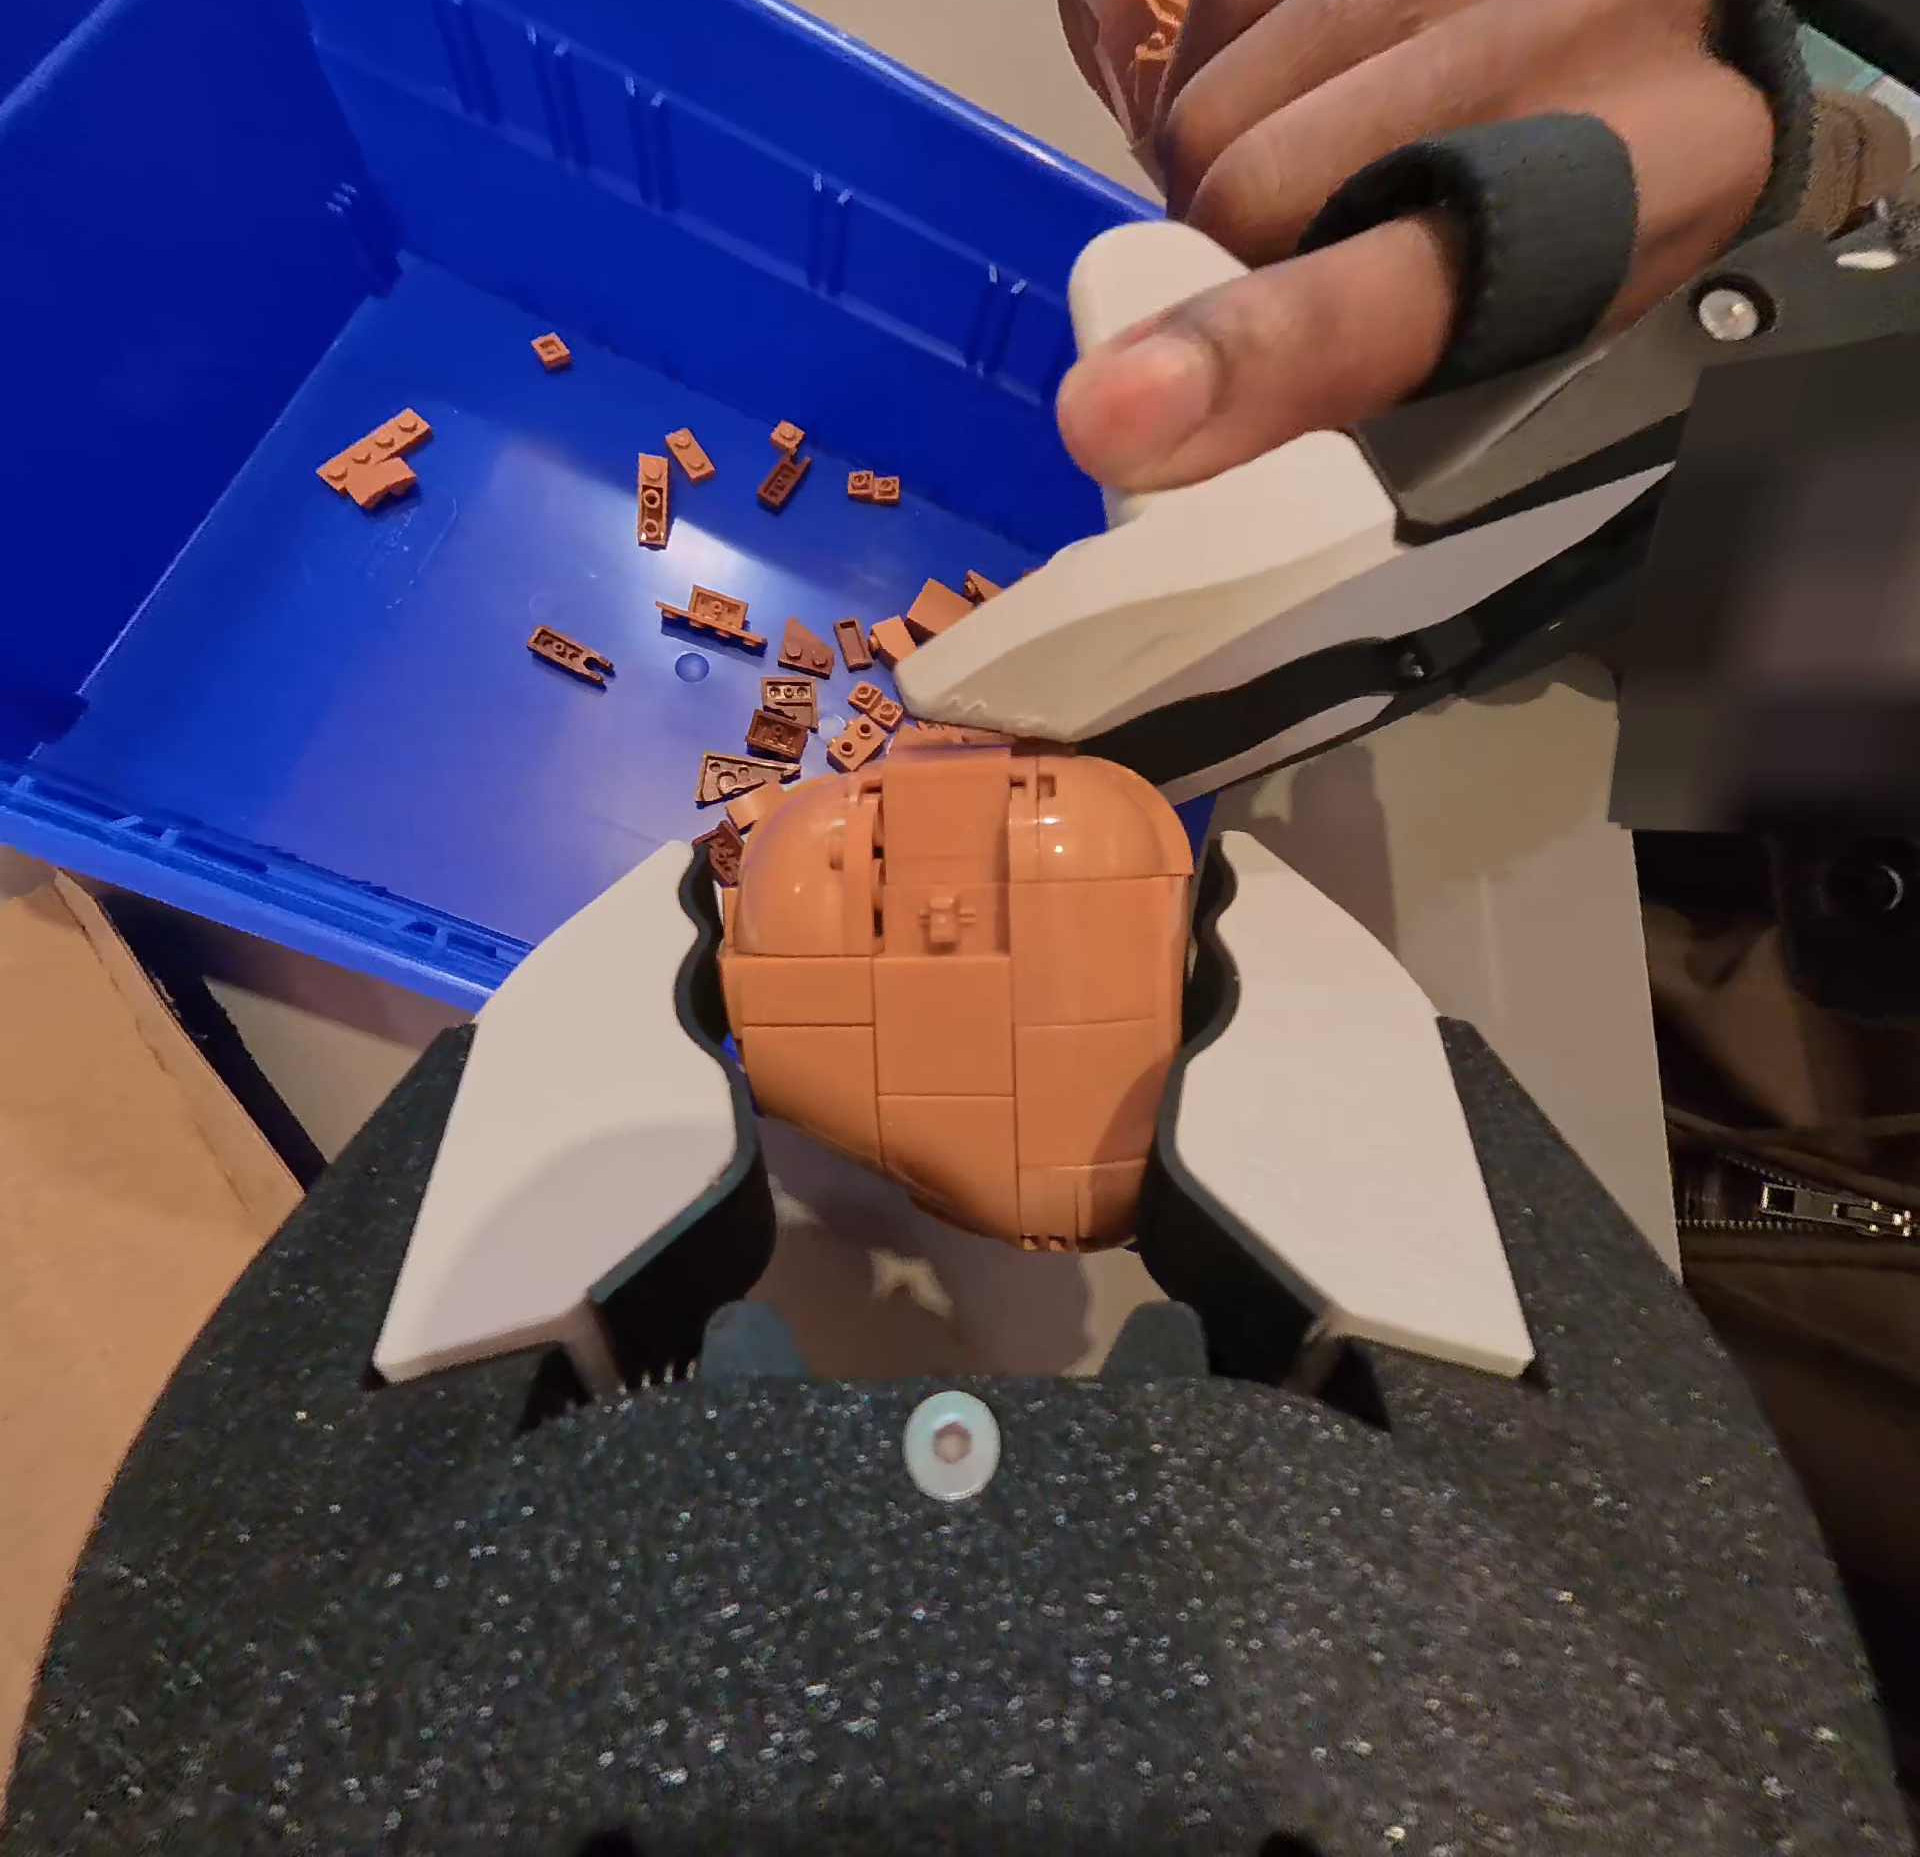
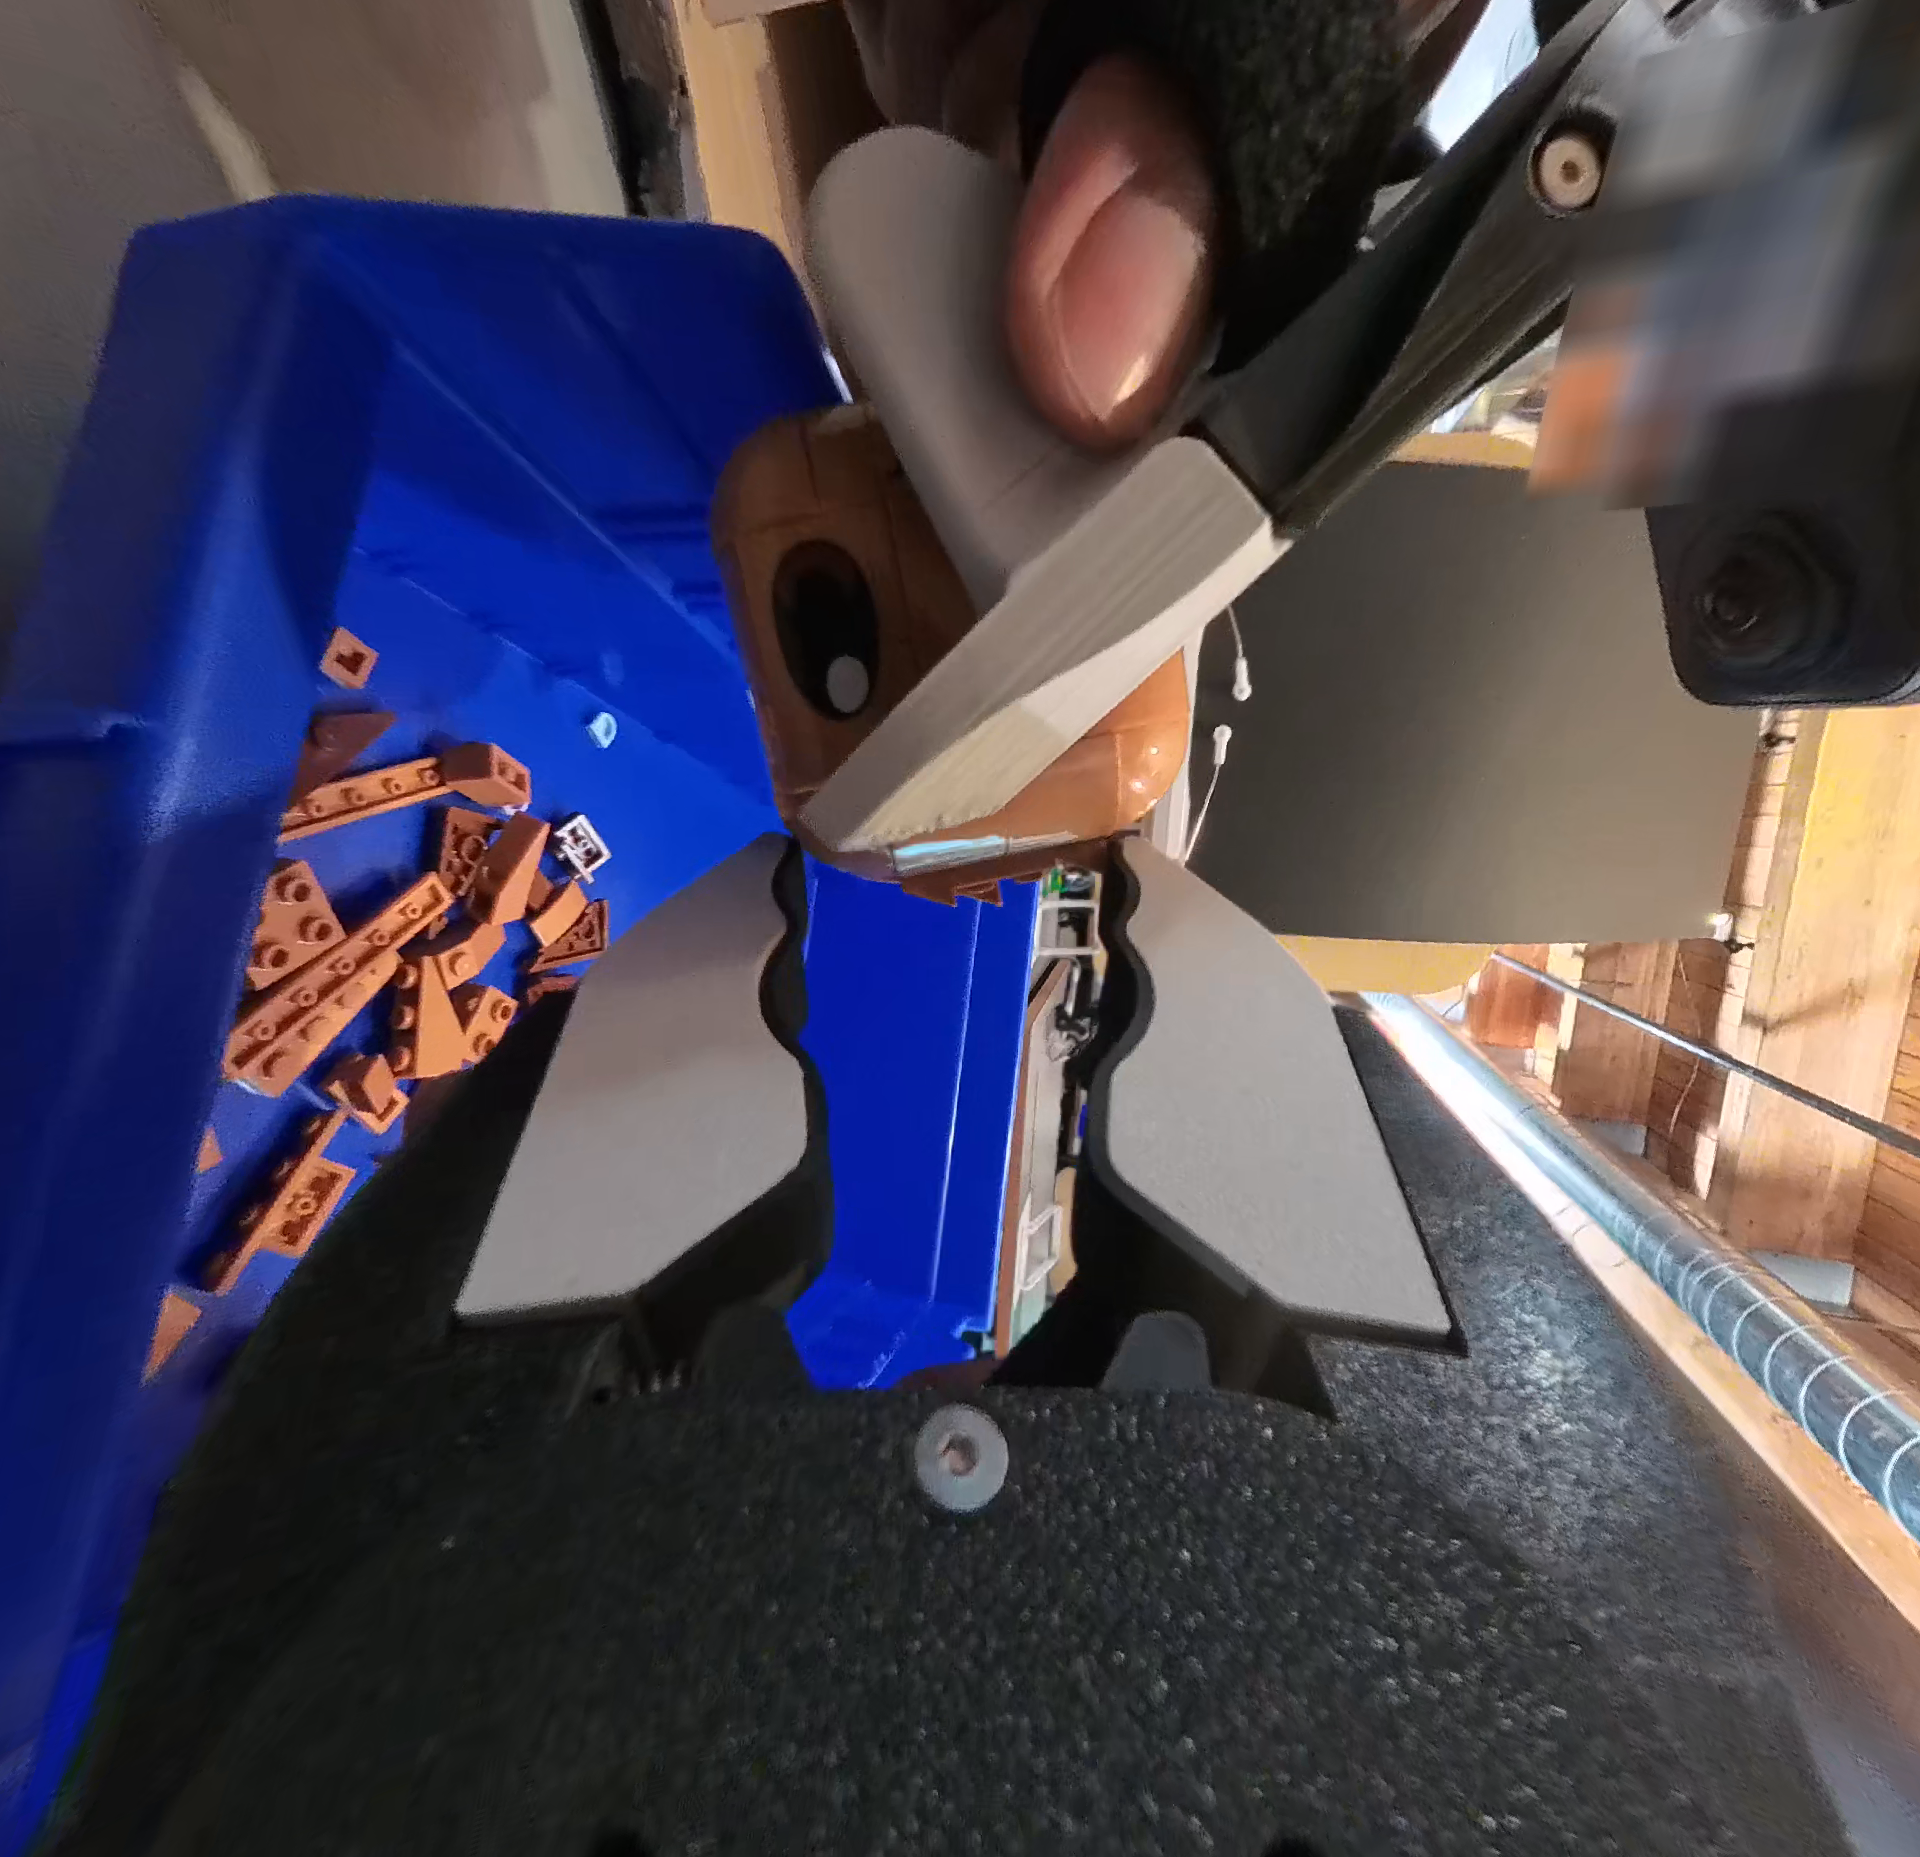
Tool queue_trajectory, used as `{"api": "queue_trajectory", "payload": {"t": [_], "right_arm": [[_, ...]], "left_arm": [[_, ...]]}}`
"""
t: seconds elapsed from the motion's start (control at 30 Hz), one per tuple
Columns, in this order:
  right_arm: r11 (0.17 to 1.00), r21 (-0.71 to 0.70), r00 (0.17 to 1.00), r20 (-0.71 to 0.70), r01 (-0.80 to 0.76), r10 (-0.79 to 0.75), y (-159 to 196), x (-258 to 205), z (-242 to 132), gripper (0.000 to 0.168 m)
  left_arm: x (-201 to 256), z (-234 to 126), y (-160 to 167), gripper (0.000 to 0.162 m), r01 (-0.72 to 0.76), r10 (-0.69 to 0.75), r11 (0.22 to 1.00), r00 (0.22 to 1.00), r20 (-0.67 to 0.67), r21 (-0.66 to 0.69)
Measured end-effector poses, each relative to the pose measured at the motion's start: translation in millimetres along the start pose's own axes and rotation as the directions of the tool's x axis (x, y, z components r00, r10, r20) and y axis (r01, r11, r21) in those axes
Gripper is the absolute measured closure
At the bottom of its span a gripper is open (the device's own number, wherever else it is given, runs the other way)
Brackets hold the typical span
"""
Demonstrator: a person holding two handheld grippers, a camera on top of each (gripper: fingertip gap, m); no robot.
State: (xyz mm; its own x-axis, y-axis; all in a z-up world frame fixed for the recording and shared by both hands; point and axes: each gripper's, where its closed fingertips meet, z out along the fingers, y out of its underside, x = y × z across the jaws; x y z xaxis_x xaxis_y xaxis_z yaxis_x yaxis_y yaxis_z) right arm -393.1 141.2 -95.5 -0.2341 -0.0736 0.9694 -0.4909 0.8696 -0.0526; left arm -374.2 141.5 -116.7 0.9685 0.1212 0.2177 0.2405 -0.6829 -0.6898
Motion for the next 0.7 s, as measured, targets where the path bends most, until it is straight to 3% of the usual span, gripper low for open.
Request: {"api": "queue_trajectory", "payload": {"t": [0.7], "right_arm": [[0.988,-0.103,0.991,0.047,-0.119,0.125,12.2,-2.8,3.7,0.124]], "left_arm": [[-7.7,-0.1,-3.9,0.074,0.036,-0.037,0.999,0.999,0.025,0.029]]}}
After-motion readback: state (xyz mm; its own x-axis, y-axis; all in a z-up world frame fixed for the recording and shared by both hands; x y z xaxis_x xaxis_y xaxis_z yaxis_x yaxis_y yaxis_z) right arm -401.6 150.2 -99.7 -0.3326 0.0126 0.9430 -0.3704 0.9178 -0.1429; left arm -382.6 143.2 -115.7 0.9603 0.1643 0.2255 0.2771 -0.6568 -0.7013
